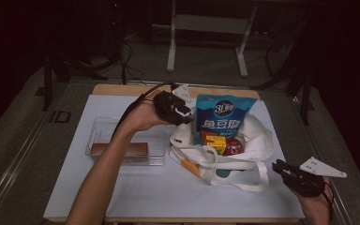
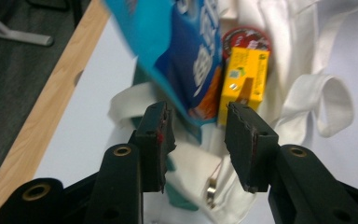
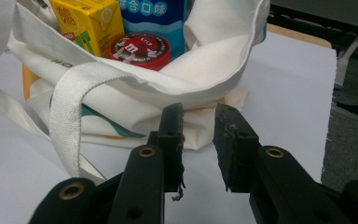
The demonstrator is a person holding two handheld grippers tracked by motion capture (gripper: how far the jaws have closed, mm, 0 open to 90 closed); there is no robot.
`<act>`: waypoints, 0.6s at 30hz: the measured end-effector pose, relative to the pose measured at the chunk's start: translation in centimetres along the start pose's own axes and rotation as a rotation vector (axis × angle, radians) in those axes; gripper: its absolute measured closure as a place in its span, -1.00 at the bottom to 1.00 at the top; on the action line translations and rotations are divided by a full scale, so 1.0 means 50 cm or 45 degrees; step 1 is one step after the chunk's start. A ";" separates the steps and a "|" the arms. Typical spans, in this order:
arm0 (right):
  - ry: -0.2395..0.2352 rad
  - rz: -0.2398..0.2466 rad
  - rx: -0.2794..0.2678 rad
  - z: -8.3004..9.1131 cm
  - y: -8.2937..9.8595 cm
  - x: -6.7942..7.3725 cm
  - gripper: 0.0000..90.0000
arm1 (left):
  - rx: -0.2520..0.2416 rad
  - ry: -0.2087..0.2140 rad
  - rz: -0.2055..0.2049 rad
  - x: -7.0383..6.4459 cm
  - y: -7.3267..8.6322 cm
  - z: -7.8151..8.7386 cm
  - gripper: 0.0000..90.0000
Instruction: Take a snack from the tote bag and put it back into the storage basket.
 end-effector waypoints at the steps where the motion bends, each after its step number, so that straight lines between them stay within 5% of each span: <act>1: -0.002 0.001 0.002 -0.001 0.001 0.001 0.61 | -0.001 0.008 -0.006 -0.003 -0.004 -0.003 0.33; 18: -0.008 -0.022 0.002 -0.001 0.015 -0.005 0.61 | 0.111 0.071 -0.113 -0.046 -0.064 -0.085 0.34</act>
Point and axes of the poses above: each handheld gripper's, and its own axes: z roughly backward along the jaws, y roughly out of its underside, x roughly to its left, the point moved 6 cm from there along -z, roughly forward along the jaws, and after that the axes turned 8 degrees about x, right-handed, at the moved point
